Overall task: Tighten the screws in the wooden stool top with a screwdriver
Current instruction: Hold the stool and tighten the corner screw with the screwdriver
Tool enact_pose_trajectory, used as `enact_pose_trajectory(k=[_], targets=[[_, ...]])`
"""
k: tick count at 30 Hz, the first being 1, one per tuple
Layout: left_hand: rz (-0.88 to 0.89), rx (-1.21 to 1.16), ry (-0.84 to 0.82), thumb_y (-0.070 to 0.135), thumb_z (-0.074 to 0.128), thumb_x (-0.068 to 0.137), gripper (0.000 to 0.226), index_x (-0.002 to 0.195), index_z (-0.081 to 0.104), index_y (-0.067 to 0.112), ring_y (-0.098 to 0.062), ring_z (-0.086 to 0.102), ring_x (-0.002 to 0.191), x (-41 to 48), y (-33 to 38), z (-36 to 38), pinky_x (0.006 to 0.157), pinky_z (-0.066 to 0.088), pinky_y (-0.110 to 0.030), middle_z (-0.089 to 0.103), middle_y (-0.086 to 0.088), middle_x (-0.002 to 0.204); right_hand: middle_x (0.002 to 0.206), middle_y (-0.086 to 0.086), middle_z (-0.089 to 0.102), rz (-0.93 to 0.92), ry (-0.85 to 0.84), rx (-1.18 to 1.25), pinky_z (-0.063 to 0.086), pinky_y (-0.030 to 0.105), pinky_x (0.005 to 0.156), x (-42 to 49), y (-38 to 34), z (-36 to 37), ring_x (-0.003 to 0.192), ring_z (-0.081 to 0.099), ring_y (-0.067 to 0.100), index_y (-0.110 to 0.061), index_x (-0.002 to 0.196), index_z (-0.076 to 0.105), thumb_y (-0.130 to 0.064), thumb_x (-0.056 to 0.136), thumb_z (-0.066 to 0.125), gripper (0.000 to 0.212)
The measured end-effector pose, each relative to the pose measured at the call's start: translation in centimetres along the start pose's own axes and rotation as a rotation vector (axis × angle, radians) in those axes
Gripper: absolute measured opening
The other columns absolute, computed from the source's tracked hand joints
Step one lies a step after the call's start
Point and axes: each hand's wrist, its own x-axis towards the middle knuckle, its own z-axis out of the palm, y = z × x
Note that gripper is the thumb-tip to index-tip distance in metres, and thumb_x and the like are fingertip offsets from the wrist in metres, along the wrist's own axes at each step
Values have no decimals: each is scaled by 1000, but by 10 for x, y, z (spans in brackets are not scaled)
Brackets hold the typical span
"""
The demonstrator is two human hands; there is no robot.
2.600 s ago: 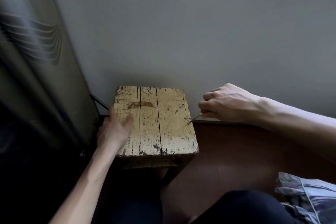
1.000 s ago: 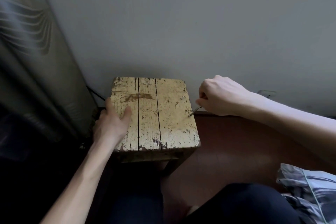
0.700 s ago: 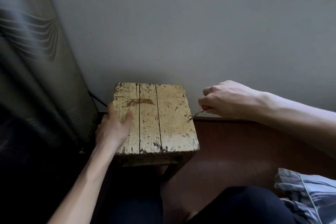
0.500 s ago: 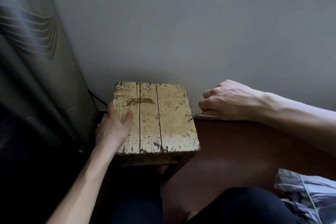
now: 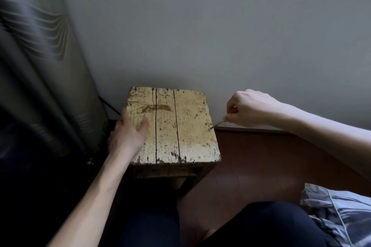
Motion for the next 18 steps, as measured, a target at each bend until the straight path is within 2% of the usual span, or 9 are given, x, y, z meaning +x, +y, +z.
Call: enact_pose_trajectory(k=[2,4,6,9,13,18], targets=[[2,-10,-5,69,34,98,88,163,7,17,-43,50,133,-2,1,-1,102,45,-49,42,-23,154,86,-6,68,-82,-23,-53,56,34,66,-2,5,-3,79,65,23,-30,90,67,-43,86,65,14],[6,-26,-12,69,35,98,88,163,6,17,-43,50,133,-3,1,-3,103,45,-49,41,-23,155,89,-8,69,-183,-21,-68,57,36,66,-4,10,-5,79,66,20,-31,96,61,-38,88,63,11],[7,-31,-19,70,34,98,88,163,6,17,-42,51,133,-3,1,-3,103,45,-49,40,-22,156,89,-10,68,-313,69,-155,47,31,56,-6,14,-6,74,66,19,-31,97,60,-39,92,61,9],[3,-30,-28,71,33,98,89,163,4,18,-42,51,134,-3,2,-4,103,45,-49,39,-22,157,90,-10,64,-510,183,-377,34,26,55,-5,18,-9,75,68,21,-31,101,61,-51,99,52,22],[8,-21,-18,69,33,98,88,163,4,17,-41,51,133,-3,2,-3,102,46,-48,40,-22,156,92,-7,66,-560,130,-499,32,29,58,-5,18,-9,78,68,24,-28,104,59,-57,104,34,38],[9,-6,-13,68,33,99,88,163,3,18,-43,50,133,-1,1,-2,103,45,-48,40,-23,155,85,-3,68,-511,156,-480,30,31,57,-7,14,-6,75,65,27,-22,94,60,-51,101,38,37]])
